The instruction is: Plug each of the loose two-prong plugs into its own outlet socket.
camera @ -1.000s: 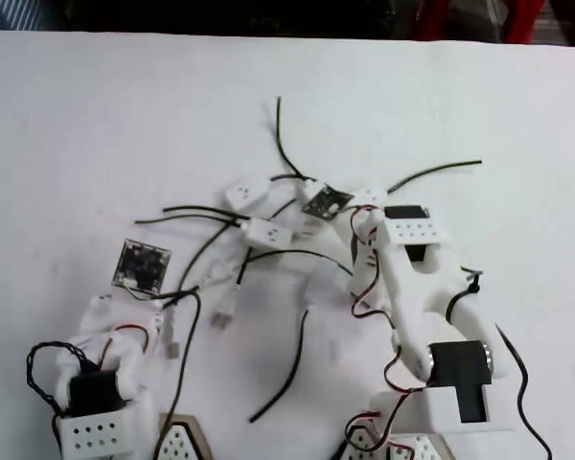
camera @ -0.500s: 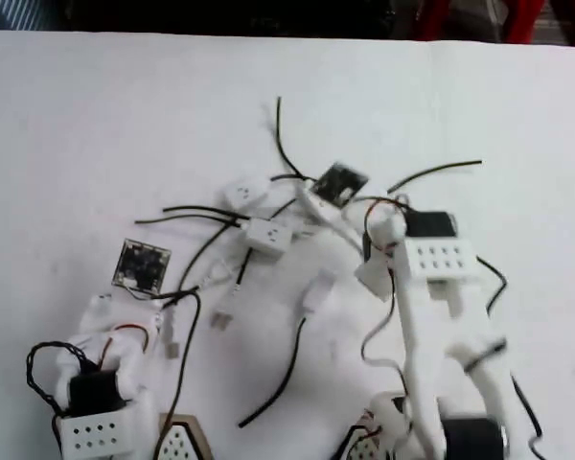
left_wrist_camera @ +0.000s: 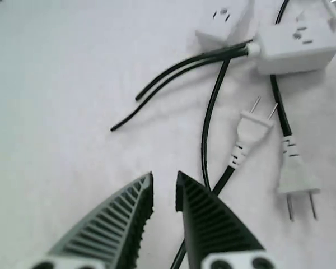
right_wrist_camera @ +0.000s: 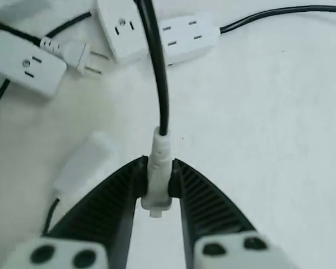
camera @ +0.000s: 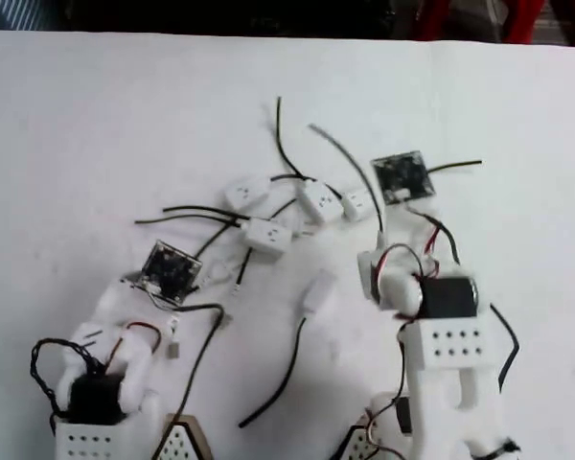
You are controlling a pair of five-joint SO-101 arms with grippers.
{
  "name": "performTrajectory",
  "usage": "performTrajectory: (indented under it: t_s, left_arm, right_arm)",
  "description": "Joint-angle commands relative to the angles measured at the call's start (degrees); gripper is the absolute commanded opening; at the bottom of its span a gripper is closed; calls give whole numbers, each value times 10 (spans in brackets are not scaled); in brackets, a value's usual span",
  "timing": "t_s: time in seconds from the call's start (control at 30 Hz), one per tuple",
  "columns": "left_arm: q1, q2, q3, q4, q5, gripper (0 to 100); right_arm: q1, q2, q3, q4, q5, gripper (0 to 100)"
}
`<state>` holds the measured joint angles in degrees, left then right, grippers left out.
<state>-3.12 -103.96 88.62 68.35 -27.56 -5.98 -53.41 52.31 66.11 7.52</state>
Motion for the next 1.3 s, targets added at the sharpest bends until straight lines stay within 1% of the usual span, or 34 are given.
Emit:
performTrajectory:
  t_s: [0.0,0.07,0.13,0.23,0.33,0.37,0.43,0.53,0.67,0.8,0.93,1.2,1.27]
  left_arm:
    - [41,0,-84,-11,-5,72]
    - [54,7,-118,-9,-5,65]
    - [69,44,-147,-9,-5,67]
    - [102,157,-191,-9,-5,68]
    - [147,294,-250,-9,-1,94]
    - [161,337,-271,-9,16,120]
    - [185,418,-312,-11,75,184]
    - [225,516,-366,-14,141,260]
    - [292,621,-421,-21,183,264]
    - [355,707,-433,-75,232,264]
    - [395,781,-433,-130,260,264]
    - [409,894,-436,-247,263,264]
    - [407,919,-436,-275,280,261]
  right_arm:
    - [6,-66,44,-73,-69,18]
    - [24,-109,84,-118,-91,18]
    - [46,-155,129,-167,-113,18]
    - [71,-217,197,-226,-149,17]
    - [78,-268,243,-252,-151,17]
    - [78,-283,251,-251,-153,17]
    - [79,-308,262,-251,-154,17]
    - [98,-334,276,-255,-154,17]
    - [132,-352,280,-255,-155,17]
    - [137,-358,287,-255,-155,17]
    - [138,-355,299,-276,-155,17]
    - [138,-358,310,-288,-154,17]
    - [138,-358,310,-288,-154,17]
